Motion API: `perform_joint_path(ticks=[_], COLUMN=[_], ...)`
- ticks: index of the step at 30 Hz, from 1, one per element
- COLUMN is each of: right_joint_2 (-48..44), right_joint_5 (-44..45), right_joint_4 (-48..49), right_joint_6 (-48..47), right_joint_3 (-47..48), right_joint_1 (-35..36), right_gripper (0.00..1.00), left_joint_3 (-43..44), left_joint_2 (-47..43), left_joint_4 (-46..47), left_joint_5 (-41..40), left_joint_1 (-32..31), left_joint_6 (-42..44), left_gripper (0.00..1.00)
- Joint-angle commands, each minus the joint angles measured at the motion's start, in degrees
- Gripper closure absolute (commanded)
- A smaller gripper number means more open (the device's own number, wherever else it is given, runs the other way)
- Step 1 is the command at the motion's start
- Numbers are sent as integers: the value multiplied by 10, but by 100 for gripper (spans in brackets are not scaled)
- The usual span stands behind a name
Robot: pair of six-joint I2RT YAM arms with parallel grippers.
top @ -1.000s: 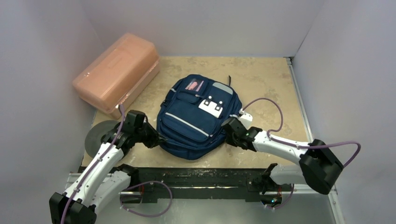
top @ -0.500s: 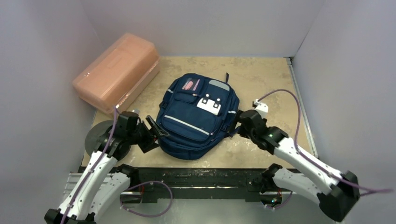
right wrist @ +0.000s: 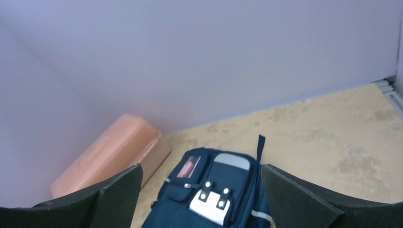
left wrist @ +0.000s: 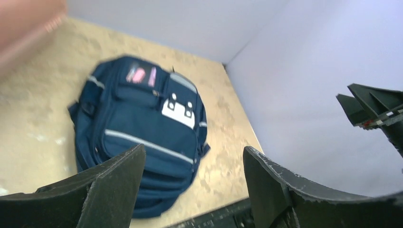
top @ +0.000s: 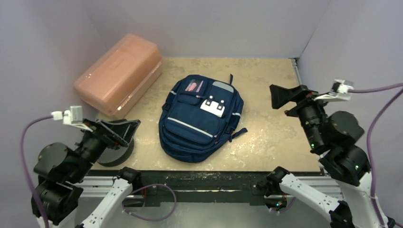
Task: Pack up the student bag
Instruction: Reset both arms
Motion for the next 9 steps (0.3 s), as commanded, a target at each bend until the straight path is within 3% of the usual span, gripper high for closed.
perform_joint_path(ticks=[1,6,9], right_joint_2=[-12,-54,-51], right_joint_5=[43,56,85], right_joint_4=[0,48,19], right_joint_6=[-72,-95,-67], right_joint_3=[56,40,59], right_joint_1=[-1,0,-1], right_gripper=[1,1,1], left_joint_3=[64,85,81], left_joint_2=[-4,-19,-23], left_joint_4=[-8,-4,2], left_joint_5=[-87,-131,-138], left_joint_1=[3,3,3], left_joint_6=[107,132,133], left_gripper=[26,26,27])
